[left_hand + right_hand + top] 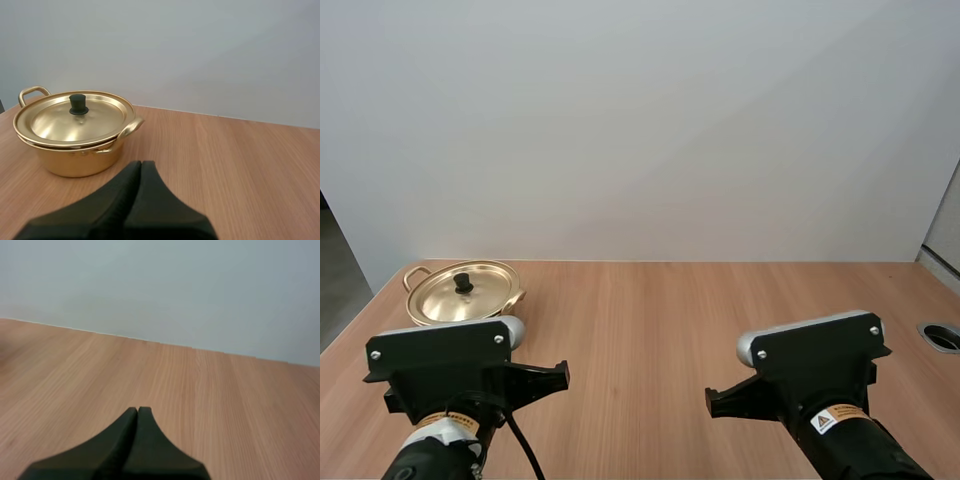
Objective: Open the pot, put the car inside, and close it
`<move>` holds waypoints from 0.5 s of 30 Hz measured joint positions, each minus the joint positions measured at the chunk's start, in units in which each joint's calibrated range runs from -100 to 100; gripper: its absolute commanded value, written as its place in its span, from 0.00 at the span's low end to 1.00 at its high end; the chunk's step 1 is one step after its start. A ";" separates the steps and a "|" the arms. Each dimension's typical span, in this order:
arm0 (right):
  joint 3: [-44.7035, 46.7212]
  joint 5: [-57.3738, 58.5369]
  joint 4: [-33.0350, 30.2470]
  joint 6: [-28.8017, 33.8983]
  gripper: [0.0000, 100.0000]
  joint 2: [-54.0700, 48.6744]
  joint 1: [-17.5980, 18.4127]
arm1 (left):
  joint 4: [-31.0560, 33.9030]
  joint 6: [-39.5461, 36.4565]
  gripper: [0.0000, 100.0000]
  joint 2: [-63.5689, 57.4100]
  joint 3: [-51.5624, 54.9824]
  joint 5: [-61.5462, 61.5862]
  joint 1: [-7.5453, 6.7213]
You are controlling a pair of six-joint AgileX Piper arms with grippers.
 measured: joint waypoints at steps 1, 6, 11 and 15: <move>0.00 -1.55 -1.57 0.00 0.00 0.00 0.61 | 0.00 0.00 0.00 0.00 0.00 0.00 0.00; 0.00 -3.68 -6.08 0.00 0.00 0.00 1.21 | 0.00 0.00 0.00 0.00 0.00 0.00 0.00; 0.00 0.37 -7.08 4.31 0.00 0.00 1.21 | -0.09 0.00 0.00 0.00 0.00 0.00 0.00; 0.00 3.71 -12.78 10.56 0.00 0.00 1.21 | -0.09 0.00 0.00 0.00 0.00 0.00 0.00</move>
